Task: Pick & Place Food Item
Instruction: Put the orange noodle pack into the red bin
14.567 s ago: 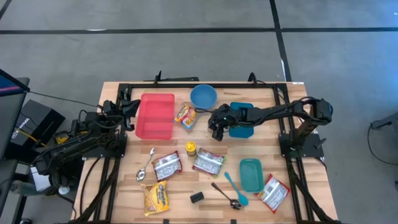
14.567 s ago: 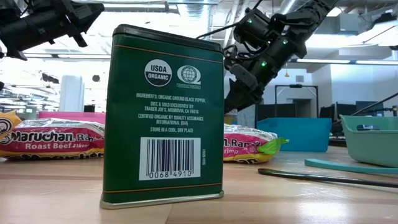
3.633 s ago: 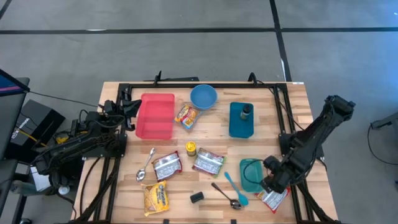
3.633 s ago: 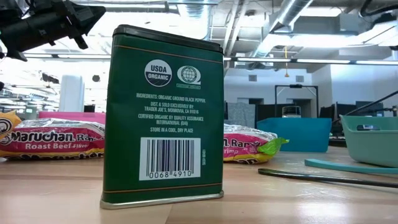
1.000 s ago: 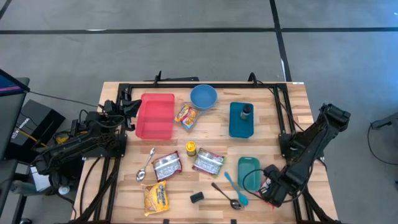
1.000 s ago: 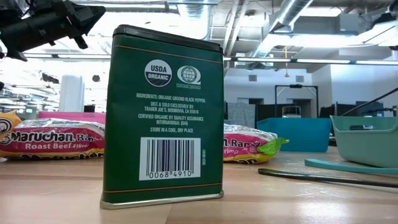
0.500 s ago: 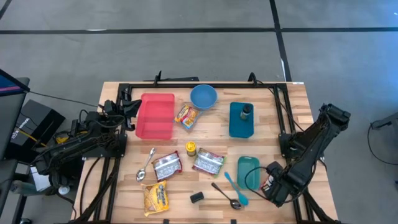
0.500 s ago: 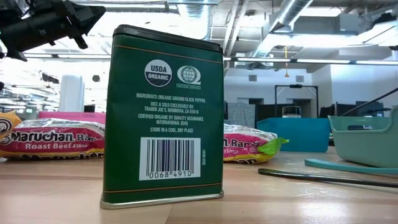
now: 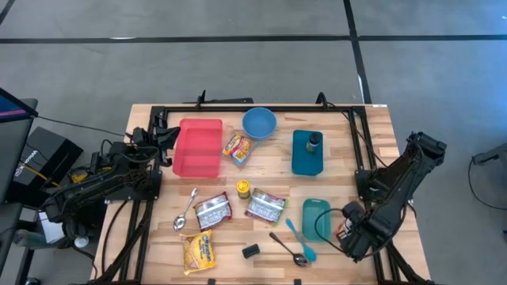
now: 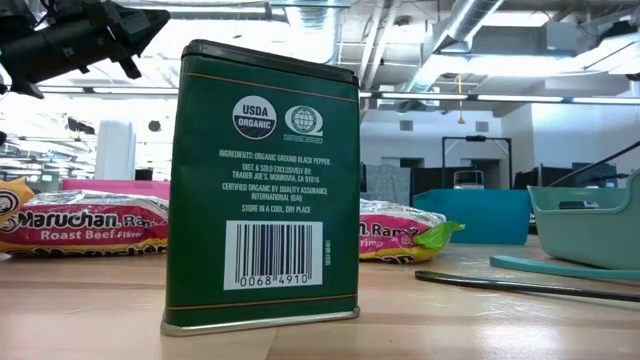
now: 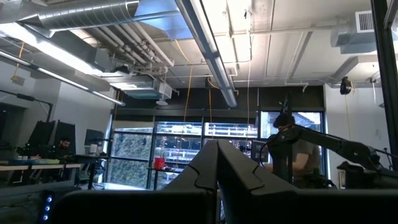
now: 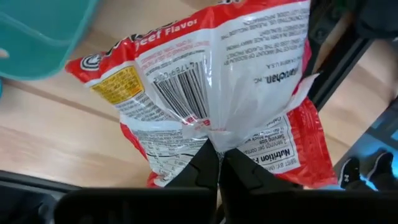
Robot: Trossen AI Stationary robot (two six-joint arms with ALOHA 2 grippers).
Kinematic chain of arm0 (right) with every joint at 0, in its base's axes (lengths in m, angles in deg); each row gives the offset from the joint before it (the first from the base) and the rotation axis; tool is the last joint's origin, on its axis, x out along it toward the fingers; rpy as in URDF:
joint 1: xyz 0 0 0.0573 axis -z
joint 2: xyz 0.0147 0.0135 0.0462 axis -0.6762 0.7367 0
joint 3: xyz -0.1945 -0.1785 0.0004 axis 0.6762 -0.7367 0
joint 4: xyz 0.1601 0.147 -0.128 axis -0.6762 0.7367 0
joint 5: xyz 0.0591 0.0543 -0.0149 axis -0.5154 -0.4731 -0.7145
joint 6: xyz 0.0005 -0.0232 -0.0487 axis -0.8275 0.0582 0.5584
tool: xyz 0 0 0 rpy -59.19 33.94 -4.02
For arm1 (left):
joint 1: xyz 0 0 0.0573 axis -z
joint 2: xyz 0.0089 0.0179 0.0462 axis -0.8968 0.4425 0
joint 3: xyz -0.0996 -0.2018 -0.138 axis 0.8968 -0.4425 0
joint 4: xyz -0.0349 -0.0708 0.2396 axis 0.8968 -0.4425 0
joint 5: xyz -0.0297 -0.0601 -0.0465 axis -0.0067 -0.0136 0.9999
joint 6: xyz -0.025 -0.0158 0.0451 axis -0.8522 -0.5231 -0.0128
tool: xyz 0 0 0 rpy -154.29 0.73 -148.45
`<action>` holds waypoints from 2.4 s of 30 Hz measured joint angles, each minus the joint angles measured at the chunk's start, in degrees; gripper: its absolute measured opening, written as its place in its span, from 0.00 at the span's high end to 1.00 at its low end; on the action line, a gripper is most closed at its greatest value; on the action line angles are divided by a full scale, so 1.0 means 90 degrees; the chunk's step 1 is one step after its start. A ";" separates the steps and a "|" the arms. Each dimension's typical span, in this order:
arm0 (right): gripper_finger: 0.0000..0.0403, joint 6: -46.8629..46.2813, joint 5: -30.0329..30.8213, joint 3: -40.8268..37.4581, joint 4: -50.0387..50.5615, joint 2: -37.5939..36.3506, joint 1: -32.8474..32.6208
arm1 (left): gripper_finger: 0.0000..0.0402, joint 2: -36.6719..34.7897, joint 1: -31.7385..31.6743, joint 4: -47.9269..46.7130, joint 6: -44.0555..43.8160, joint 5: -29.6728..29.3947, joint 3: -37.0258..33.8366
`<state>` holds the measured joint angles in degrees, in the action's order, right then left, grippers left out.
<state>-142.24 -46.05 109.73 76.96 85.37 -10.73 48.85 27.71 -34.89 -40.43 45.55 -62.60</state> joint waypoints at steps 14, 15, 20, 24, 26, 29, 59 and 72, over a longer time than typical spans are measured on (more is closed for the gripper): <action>1.00 0.0311 0.0872 0.0083 0.0629 0.0000 0.0061 | 1.00 0.0000 0.0000 0.0000 0.0002 0.0000 -0.0001; 1.00 0.0336 0.0938 0.0083 0.0643 0.0000 0.0065 | 1.00 0.0000 0.0000 -0.0002 0.0000 0.0000 -0.0002; 1.00 0.0356 0.1160 0.0083 0.0935 0.0000 0.0065 | 1.00 0.0000 0.0002 0.0000 0.0000 0.0000 -0.0002; 1.00 0.0354 0.1474 0.0083 0.1185 0.0000 0.0063 | 1.00 0.0000 0.0000 -0.0002 0.0000 0.0000 -0.0002; 1.00 0.0353 0.1630 0.0083 0.1326 0.0000 0.0063 | 1.00 0.0002 0.0001 -0.0002 0.0000 0.0001 -0.0001; 1.00 0.0344 0.1931 0.0083 0.1437 0.0000 0.0063 | 1.00 0.0002 0.0000 -0.0002 0.0000 0.0002 -0.0001; 1.00 0.1560 0.5009 0.0083 0.1435 0.0000 0.0896 | 1.00 0.0001 0.0001 -0.0005 0.0000 0.0000 -0.0001; 1.00 0.2129 0.6509 0.0083 0.1433 0.0000 0.1489 | 1.00 0.0000 0.0000 -0.0005 0.0000 0.0000 -0.0002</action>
<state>-123.08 12.53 110.47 89.86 85.37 2.67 48.85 27.70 -34.94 -40.43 45.56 -62.62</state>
